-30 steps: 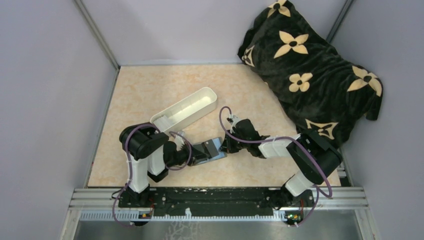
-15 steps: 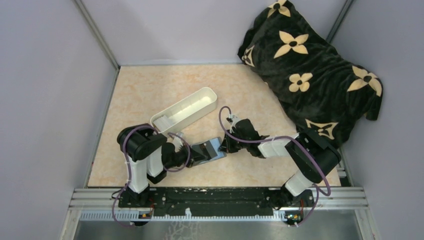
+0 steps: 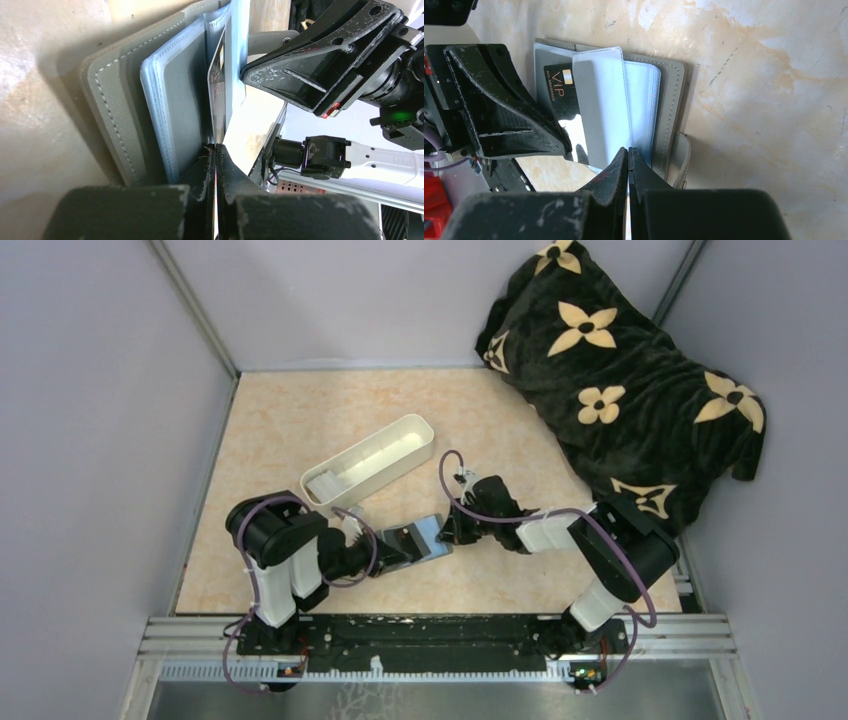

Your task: Take the credit cards out of the card holder

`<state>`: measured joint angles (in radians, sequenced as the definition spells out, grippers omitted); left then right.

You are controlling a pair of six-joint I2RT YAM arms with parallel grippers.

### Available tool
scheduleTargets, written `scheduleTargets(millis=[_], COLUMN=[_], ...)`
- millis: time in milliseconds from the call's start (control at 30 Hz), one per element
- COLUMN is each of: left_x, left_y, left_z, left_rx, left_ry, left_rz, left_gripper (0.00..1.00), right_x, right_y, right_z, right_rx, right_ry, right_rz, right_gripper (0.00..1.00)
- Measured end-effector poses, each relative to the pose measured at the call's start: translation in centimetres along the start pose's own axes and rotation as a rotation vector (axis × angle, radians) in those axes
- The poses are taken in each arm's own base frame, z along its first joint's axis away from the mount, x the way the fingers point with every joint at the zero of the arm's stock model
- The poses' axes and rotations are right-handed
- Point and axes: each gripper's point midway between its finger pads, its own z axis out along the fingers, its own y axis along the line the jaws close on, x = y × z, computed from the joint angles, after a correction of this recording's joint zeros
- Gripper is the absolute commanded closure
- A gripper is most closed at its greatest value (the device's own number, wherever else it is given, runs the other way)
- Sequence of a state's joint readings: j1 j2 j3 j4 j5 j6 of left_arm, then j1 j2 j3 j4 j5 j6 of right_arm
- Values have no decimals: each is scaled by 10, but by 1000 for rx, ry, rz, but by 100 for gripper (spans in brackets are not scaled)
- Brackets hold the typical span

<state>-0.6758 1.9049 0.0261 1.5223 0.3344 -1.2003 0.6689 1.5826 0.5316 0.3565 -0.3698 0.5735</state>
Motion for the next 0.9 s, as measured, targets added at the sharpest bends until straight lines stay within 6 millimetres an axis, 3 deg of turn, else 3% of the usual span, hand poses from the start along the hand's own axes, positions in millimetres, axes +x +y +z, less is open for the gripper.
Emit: scheduleTargets(millis=[333,667,900], left_x=[-2,-24,-34], left_y=[-11,-76,-54], left_z=[-5,-25,-47], left_rx=[38,210,36], left_ry=[-13,-109,-173], left_rz=[45,214,310], left_gripper=[100,100,100], right_x=[-2,-24,-26], right_y=[-2,-17,-18], right_z=[2,4,4], right_rx=[-27,-2,-1], right_ry=[19,-42,-42], right_rz=[25,40,38], right_gripper=[100,100,100])
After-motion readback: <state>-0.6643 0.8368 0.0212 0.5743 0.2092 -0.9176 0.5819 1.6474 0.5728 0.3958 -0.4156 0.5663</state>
